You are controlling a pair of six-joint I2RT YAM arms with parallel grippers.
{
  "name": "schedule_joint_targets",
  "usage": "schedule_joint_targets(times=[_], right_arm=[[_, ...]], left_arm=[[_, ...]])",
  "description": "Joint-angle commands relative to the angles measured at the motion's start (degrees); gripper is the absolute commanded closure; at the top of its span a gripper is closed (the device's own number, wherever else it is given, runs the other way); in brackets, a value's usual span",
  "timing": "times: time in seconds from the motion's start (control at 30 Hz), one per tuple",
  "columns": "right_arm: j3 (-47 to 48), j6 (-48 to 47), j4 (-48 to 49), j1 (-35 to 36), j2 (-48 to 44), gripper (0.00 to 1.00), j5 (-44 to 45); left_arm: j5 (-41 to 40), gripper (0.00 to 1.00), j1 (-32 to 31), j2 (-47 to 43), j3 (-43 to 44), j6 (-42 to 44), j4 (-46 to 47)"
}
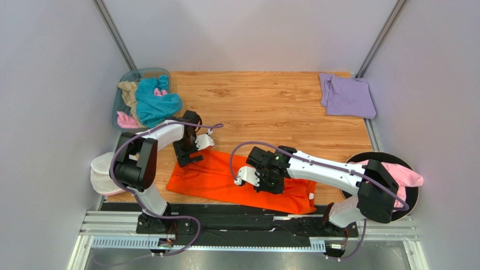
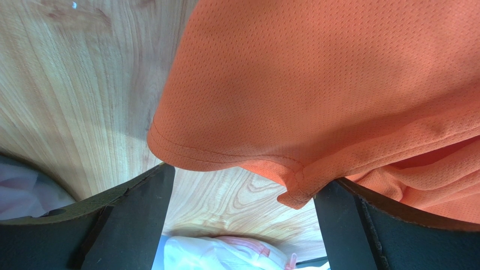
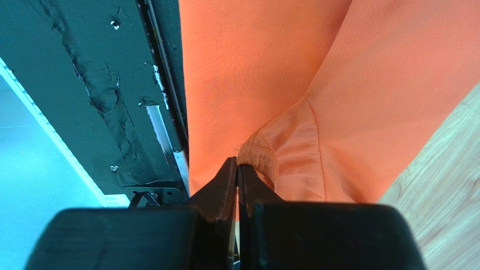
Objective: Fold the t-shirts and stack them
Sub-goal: Fold the tshirt
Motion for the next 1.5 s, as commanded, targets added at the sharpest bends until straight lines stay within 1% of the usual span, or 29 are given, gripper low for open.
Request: schedule_joint_targets(times=[0.0,0.03,0.07,0.1,0.13,0.23,0.37,0.57,0.87,0.97,1.1,1.2,1.33,1.47], right_arm=[[1.5,1.6,-0.8,1.3,1.0,0.9,-0.3],[1.5,1.7,-0.9,1.5,1.6,0.85,-0.2],[1.6,1.8,-0.8,1.7,1.8,0.78,-0.1],[1.6,1.8,-0.8,1.9,2.0,0.69,0.2],[1.5,1.9,-0.8,1.9,2.2,0.66,0.2],[1.4,2.1,-0.2,2.0,2.1,0.62,0.6],[0.6,2.2,0.3,2.1,1.3,0.6,3.0],[-0.3,1.7,1.4,1.9,-2.7,0.61,13.0],[0.8,1.0,0.7,0.8,-6.5,0.6,16.7],[-0.9,-0.9,2.7,-1.7,-6.9,0.61,17.0],[-5.0,-3.8,6.1,-7.6,-5.9,0.61,16.3],[-6.7,-5.7,8.3,-10.6,-4.7,0.62,15.4],[-7.6,-5.8,9.3,-11.6,-3.3,0.62,14.1],[-6.7,-4.8,7.3,-11.5,-3.4,0.62,10.2]], left_arm=[[-0.5,0.01,0.0,1.1,0.9,0.3,0.6],[-0.4,0.01,0.0,1.2,0.8,0.3,0.5],[-0.4,0.01,0.0,1.2,0.8,0.3,0.6],[-0.4,0.01,0.0,1.3,0.8,0.3,0.6],[-0.5,0.01,0.0,1.3,0.7,0.4,0.5],[-0.5,0.01,0.1,1.4,0.6,0.4,0.8],[-0.8,0.01,0.0,1.9,0.6,0.4,1.1],[-0.5,0.01,0.0,2.0,0.2,0.4,1.5],[-0.9,0.01,0.0,1.8,-0.6,0.4,2.1],[-0.8,0.01,0.1,1.6,-0.6,0.6,2.1],[-0.7,0.01,0.0,1.5,-0.6,0.6,2.1],[-0.5,0.01,0.0,1.7,-0.7,0.7,2.1],[-1.0,0.01,0.0,1.8,-0.8,0.7,2.4],[-1.4,0.01,0.0,1.9,-0.8,0.9,2.4]])
